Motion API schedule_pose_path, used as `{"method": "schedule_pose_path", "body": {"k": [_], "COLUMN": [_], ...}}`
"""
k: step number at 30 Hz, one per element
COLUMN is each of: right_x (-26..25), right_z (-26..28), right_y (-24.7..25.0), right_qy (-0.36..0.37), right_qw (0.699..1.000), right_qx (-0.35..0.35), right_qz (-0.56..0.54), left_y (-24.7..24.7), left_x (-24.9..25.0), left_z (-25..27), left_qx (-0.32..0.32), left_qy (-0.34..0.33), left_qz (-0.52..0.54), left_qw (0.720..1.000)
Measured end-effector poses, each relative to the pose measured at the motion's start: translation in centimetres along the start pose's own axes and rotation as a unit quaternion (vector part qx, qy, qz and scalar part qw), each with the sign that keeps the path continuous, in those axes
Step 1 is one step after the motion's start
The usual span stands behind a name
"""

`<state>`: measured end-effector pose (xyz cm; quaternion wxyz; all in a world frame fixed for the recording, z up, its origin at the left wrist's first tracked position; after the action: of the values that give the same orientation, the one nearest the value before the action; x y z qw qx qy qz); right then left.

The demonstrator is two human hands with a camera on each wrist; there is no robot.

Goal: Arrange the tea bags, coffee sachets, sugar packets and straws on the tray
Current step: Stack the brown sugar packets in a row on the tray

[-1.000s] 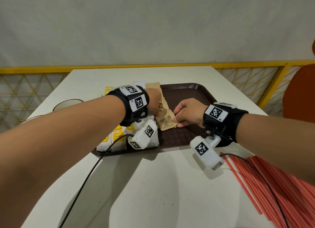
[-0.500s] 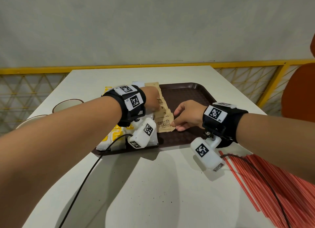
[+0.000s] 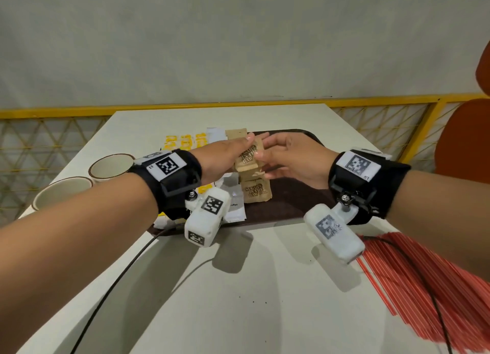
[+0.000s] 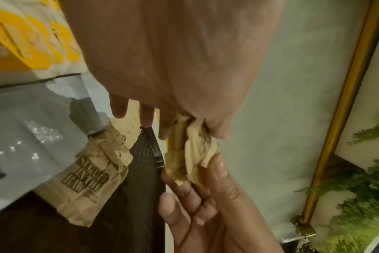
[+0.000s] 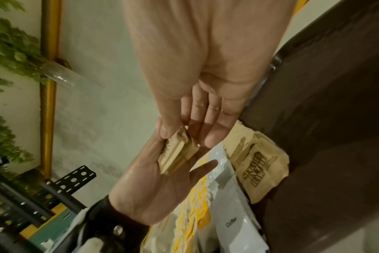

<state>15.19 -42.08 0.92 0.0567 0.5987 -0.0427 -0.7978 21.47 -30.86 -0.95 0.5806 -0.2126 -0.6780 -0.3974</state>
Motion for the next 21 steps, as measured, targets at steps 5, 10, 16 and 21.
{"method": "schedule_pose_path", "body": {"k": [5,10,16,21], "right_x": [1.6,3.8,5.6,6.4], "right_z": [0.4,0.2,-0.5,-1.1], "right_y": [0.3,1.7,2.7,2.3], "right_qy": [-0.039,-0.09,-0.161,-0.179], "right_qw": [0.999,0.995,0.983,0.979], "right_qx": [-0.022,0.025,0.041,0.046], "right_qz": [-0.006,0.026,0.071,0.084], "left_y": [-1.6,-1.9,-0.6,-0.7], "left_x": [0.9,0.5,0.1,-0.1], "left_z": [1.1,0.2,-0.6,-0.9], "left_qx": [-0.065,-0.049,-0.038,-0.061], "left_qy": [-0.026,-0.058,-0.026,0.005], "left_qz": [-0.147,-0.293,-0.338,-0.4], "left_qw": [0.987,0.953,0.94,0.915]}}
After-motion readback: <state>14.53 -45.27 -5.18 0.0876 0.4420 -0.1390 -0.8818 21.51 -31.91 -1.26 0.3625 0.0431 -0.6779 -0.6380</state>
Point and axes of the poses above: each hand's wrist, its own z-axis away from the middle knuckle, its own y-axis out of the back of the hand, x = y × z, the point moved 6 cm from there along -z, towards the middle knuckle, and after that the axes turned 11 degrees about -y, right-handed, at the moved point
